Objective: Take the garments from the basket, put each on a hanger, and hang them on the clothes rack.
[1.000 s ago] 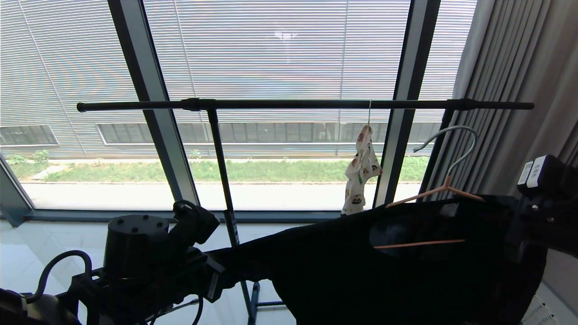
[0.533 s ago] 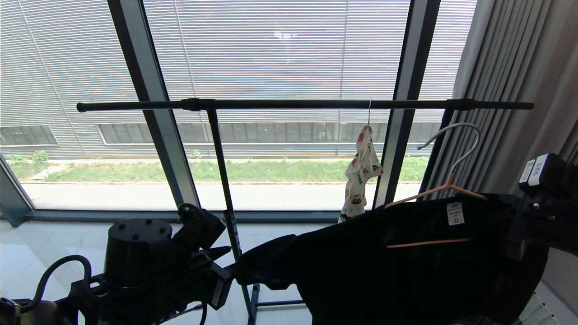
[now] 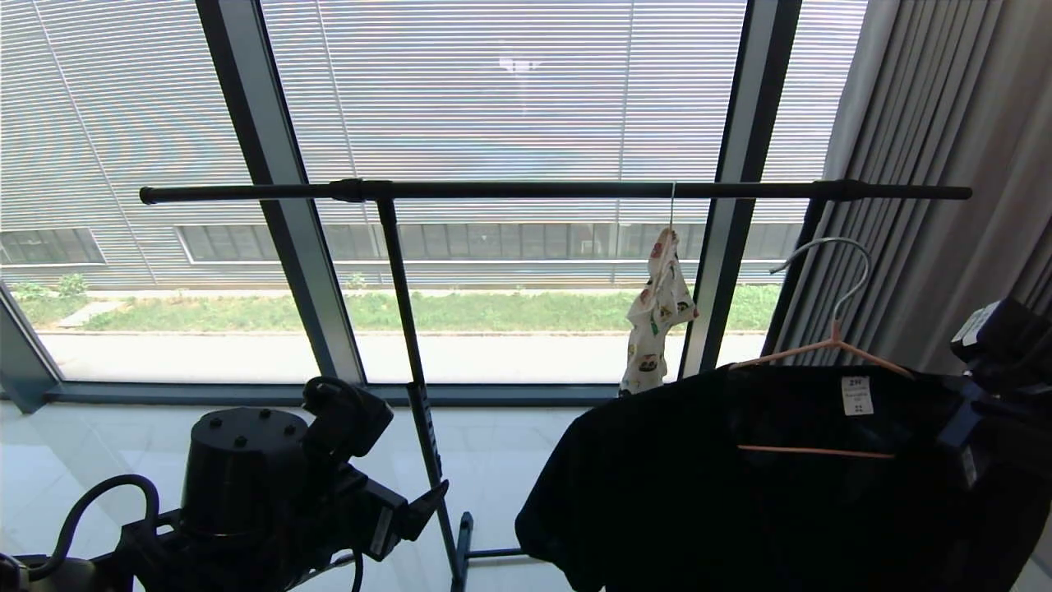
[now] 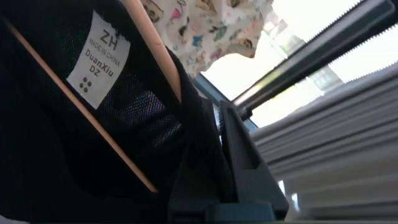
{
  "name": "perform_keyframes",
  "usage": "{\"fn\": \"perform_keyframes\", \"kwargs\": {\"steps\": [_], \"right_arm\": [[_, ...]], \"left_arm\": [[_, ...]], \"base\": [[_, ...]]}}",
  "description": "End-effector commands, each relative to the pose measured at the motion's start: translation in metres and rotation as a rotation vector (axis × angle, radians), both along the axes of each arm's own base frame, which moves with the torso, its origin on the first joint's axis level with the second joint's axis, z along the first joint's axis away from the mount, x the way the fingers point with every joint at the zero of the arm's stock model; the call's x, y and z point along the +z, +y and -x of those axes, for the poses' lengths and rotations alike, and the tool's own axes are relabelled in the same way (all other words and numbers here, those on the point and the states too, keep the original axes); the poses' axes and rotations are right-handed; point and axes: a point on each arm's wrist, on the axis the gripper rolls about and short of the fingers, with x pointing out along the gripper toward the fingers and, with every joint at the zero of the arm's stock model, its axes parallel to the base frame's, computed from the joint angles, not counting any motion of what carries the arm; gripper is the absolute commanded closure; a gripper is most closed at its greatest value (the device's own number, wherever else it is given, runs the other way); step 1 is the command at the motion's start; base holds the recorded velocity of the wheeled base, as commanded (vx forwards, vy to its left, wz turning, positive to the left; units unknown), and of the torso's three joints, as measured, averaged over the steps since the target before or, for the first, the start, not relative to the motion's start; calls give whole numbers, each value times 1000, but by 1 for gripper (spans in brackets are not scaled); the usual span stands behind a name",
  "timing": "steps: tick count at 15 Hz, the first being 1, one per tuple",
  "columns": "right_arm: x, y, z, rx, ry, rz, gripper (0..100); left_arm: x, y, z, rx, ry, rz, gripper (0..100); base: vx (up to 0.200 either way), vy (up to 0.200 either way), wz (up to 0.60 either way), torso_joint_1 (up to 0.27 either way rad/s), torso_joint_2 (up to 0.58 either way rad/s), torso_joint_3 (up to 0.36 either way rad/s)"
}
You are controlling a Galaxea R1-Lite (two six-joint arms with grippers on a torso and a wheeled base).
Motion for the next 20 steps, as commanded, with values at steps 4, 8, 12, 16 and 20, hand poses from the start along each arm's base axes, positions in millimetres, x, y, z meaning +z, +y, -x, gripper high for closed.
{"fn": "perform_keyframes", "kwargs": {"steps": [4,8,12,16,20], "right_arm": [[-26,-53,21,-446,85,-3,100],[-31,-62,19,-646,115,61,100],[-26,-67,-2,-778,128,-9,100],[-17,-60,-27,-822,113,-116,100],[-6,-50,-55,-911,55,-178,100]], "left_arm": [[0,19,2,130,-13,-36,0],[1,23,2,182,-26,-58,0],[5,23,4,200,-48,-60,0],[5,23,4,201,-50,-60,0],[5,23,5,197,-51,-64,0]], "base": [[0,0,0,0,0,0],[0,0,0,0,0,0],[0,0,0,0,0,0],[0,0,0,0,0,0],[0,0,0,0,0,0]]}}
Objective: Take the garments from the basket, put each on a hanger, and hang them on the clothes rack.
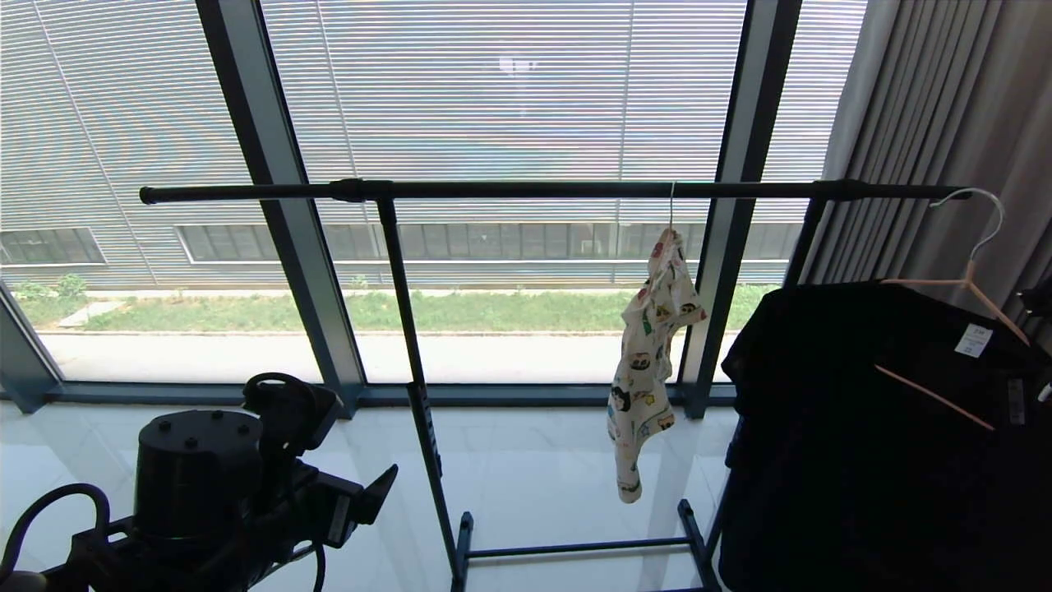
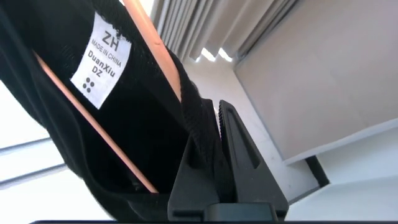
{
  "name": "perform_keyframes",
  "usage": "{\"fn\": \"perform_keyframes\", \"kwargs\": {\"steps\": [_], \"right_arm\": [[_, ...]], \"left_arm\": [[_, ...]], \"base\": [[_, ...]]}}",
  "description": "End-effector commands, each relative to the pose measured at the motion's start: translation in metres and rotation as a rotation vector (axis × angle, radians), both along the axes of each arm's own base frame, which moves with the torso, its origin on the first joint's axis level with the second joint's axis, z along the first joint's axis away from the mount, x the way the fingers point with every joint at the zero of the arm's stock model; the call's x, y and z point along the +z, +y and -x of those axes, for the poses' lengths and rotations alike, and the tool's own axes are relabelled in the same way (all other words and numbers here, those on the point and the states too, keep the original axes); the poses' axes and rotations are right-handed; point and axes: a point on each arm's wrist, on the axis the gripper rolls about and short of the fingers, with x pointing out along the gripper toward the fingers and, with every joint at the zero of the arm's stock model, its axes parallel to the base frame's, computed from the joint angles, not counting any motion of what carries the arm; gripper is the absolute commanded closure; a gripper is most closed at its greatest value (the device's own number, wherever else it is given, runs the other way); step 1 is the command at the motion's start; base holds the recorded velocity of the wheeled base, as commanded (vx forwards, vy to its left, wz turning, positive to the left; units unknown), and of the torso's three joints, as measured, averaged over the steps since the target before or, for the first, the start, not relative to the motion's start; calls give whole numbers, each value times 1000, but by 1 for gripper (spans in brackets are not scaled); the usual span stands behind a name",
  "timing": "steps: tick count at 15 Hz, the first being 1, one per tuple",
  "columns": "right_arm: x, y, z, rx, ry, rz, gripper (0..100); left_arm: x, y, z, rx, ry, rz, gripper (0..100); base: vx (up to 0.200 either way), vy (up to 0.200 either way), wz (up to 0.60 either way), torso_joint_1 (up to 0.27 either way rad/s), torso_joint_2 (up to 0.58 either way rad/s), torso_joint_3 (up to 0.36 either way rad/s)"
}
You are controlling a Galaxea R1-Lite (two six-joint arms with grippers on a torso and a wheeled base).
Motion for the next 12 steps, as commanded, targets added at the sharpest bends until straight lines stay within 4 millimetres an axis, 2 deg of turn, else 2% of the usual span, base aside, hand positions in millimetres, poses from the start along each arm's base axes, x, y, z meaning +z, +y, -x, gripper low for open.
{"fn": "perform_keyframes", "kwargs": {"steps": [1,4,12], "right_arm": [[-2,5,-14,2,10,-8,100],[-6,12,-14,13,25,-1,100],[-5,12,-18,-8,2,7,100]], "left_arm": [[0,0,0,0,-1,0,0],[0,-2,1,-13,-1,-1,0],[0,-6,2,-34,-1,-2,0]], "base": [[0,0,0,0,0,0],[0,0,0,0,0,0],[200,0,0,-3,2,3]]}}
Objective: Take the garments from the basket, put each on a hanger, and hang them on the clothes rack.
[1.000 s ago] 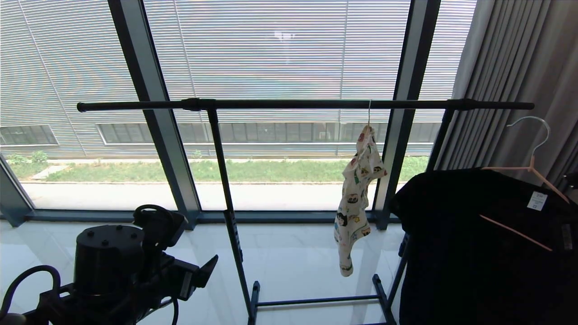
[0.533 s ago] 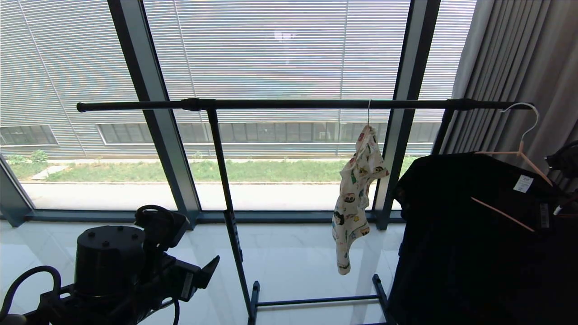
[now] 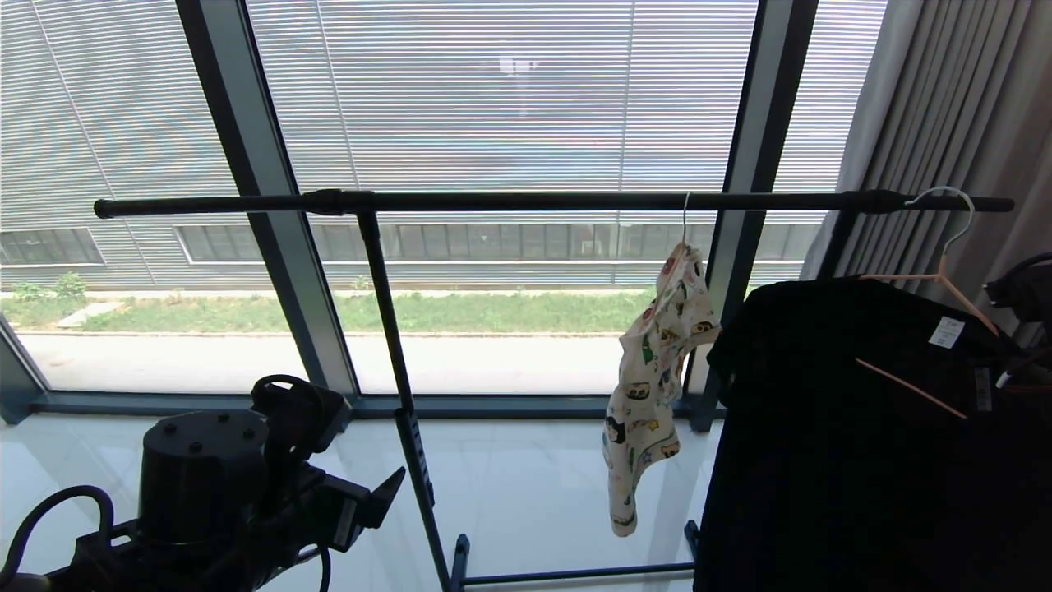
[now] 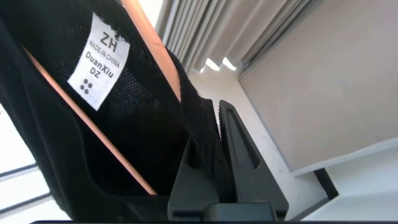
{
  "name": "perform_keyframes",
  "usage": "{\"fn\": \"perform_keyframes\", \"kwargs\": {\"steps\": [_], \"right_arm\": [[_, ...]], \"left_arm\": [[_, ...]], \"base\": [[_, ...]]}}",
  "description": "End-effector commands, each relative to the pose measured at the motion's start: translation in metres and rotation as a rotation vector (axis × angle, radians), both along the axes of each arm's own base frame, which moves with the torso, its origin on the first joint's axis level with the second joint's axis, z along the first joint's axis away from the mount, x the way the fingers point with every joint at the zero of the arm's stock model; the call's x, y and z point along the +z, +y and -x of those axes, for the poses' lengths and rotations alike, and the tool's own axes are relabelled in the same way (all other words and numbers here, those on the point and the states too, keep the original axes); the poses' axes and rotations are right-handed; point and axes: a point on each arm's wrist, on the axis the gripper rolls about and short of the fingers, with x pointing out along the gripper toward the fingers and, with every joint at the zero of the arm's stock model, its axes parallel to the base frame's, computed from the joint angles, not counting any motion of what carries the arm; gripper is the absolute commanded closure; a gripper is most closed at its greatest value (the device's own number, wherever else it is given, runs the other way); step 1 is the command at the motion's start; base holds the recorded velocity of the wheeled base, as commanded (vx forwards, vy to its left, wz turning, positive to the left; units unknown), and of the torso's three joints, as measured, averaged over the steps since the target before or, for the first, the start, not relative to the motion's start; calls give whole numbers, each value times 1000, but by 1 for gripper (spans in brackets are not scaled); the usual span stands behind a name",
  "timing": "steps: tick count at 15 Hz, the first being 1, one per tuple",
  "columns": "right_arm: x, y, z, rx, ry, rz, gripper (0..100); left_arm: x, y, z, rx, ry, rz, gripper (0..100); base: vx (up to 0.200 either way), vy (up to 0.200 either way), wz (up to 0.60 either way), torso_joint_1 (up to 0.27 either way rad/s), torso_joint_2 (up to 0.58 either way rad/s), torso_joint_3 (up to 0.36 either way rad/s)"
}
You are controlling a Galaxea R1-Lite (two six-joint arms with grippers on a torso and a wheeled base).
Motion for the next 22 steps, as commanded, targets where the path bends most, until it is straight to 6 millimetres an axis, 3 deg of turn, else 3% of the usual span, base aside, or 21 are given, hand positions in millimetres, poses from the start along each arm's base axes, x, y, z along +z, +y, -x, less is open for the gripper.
{"fn": "perform_keyframes", "kwargs": {"steps": [1,6,10,14,19,22], "right_arm": [[1,0,-1,0,-10,1,100],[1,0,-1,0,-13,3,100],[3,0,-3,-1,-20,4,100],[6,0,-28,1,-24,8,100],[-10,8,-69,1,31,34,100],[-18,14,-80,12,51,39,100]], "left_arm": [[0,-1,0,-5,0,0,0],[0,-2,1,-9,1,1,0],[0,-3,1,-12,-2,4,0],[3,-3,0,-12,-33,19,0],[5,-2,5,-12,-43,21,0],[3,-3,8,-22,-34,18,0]], "base": [[200,0,0,7,-2,12],[200,0,0,1,1,1],[0,0,0,0,0,0],[0,0,0,0,0,0],[0,0,0,0,0,0],[0,0,0,0,0,0]]}}
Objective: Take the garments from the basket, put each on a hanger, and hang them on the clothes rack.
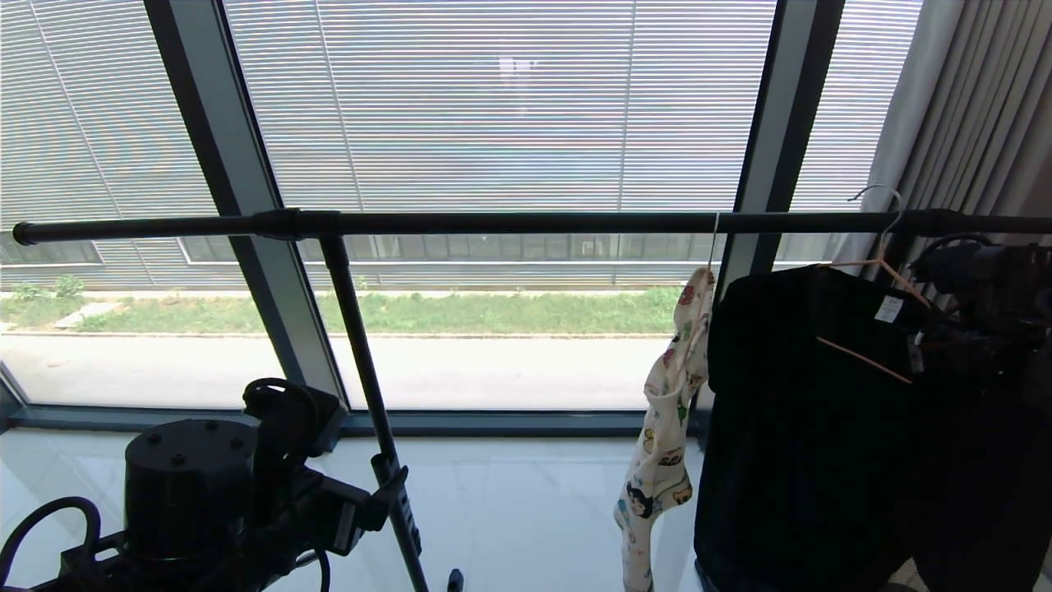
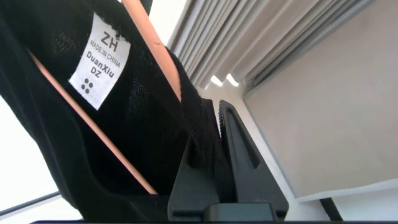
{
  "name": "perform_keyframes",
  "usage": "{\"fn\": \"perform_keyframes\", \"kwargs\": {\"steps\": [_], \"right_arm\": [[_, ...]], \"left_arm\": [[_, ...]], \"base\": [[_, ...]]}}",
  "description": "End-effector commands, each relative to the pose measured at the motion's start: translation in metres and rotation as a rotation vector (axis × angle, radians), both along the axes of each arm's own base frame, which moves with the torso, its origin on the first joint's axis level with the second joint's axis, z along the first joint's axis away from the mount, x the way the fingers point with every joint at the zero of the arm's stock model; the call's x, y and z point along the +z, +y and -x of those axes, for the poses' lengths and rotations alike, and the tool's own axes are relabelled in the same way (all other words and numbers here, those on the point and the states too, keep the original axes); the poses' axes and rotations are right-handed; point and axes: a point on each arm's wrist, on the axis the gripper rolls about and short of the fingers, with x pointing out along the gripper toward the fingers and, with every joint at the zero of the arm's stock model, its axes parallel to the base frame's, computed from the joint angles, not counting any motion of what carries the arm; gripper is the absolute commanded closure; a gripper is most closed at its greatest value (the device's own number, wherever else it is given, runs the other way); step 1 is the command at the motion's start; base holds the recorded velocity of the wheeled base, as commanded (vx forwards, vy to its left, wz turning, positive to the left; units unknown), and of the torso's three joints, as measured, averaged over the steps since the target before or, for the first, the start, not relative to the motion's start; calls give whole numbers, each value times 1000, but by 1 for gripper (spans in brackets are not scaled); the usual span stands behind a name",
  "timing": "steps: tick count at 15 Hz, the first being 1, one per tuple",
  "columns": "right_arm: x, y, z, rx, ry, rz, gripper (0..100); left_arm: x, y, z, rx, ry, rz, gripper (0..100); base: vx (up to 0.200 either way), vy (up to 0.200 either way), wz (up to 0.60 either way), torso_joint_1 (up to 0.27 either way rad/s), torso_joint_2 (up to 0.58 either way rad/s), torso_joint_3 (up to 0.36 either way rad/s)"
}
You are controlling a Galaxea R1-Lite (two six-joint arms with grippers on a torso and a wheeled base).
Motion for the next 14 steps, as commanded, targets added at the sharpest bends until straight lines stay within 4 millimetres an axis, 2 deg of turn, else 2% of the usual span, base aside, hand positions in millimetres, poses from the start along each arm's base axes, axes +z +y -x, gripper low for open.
{"fn": "perform_keyframes", "kwargs": {"steps": [1,9,10,14], "right_arm": [[-12,6,-10,16,36,3,100],[-14,11,-10,29,42,2,100],[-13,12,-9,34,37,2,0],[6,14,2,41,-22,-7,0]], "left_arm": [[0,-1,1,-7,1,0,0],[0,-4,2,-21,1,0,0],[0,-4,2,-21,-1,1,0],[0,-3,3,-17,0,1,0]], "base": [[0,0,0,0,0,0],[0,0,0,0,0,0],[0,0,0,0,0,0],[0,0,0,0,0,0]]}}
